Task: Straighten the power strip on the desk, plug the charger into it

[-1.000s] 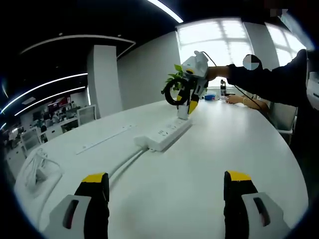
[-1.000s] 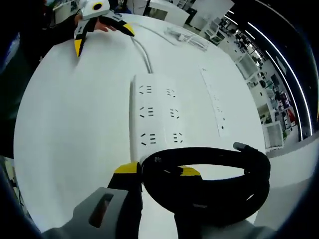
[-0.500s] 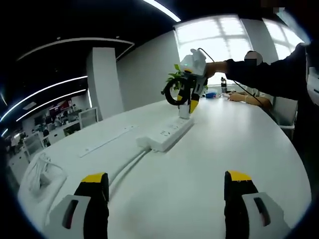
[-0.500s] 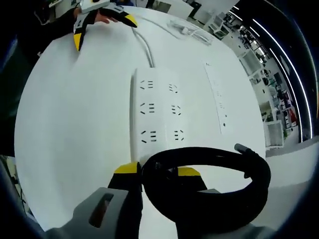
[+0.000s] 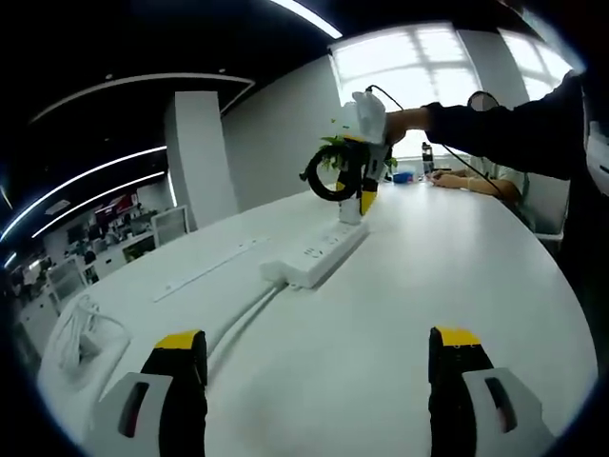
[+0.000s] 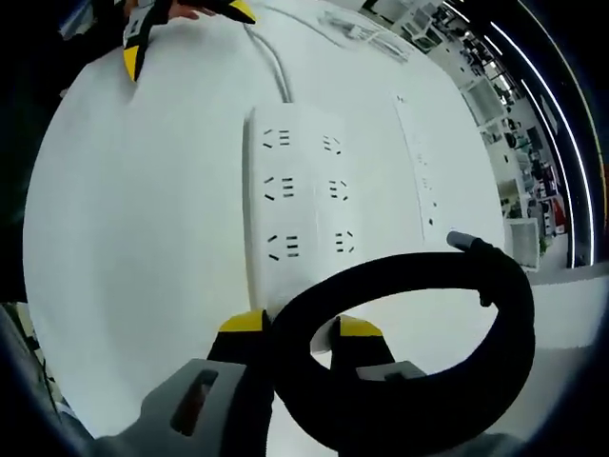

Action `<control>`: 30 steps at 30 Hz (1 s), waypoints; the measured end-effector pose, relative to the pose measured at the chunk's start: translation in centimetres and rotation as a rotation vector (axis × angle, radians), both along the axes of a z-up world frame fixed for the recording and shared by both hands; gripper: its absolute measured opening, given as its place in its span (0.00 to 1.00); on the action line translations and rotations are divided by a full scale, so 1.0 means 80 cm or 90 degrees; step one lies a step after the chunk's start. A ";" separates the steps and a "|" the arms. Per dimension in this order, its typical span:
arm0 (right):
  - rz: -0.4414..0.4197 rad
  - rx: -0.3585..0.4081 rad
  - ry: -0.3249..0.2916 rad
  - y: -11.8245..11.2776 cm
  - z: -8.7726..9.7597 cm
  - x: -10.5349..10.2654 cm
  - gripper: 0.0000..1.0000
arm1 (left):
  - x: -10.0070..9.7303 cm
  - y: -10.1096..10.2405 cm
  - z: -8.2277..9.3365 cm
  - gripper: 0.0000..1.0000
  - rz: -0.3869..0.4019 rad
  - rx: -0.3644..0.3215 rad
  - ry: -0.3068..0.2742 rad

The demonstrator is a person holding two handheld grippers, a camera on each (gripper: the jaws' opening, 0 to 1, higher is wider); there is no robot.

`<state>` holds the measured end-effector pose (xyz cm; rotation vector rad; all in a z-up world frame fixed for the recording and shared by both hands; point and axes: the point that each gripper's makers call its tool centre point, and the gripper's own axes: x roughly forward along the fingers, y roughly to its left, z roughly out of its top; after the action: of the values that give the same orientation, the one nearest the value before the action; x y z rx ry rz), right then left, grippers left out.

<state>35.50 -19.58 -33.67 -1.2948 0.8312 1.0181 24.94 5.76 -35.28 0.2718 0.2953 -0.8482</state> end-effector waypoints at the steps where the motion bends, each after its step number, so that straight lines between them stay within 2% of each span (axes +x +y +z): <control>1: 0.000 -0.006 -0.002 0.001 -0.001 0.001 0.19 | 0.000 0.000 0.000 0.99 -0.001 0.001 -0.001; 6: -0.005 0.029 0.002 -0.002 0.002 0.003 0.19 | 0.000 0.002 0.002 0.99 0.000 -0.001 -0.001; 12: -0.010 0.024 -0.002 -0.001 0.001 0.005 0.20 | -0.001 0.001 0.002 0.99 -0.002 -0.002 -0.001; 24: -0.024 0.051 -0.016 -0.003 0.003 0.009 0.24 | -0.001 0.003 0.001 0.99 0.003 -0.005 0.003; 30: -0.014 0.068 -0.022 -0.002 0.003 0.009 0.25 | -0.001 0.005 0.001 0.99 0.006 -0.010 0.004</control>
<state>36.21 -19.77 -33.40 -1.2068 0.7538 1.0067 24.88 6.17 -35.21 0.2532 0.2963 -0.8422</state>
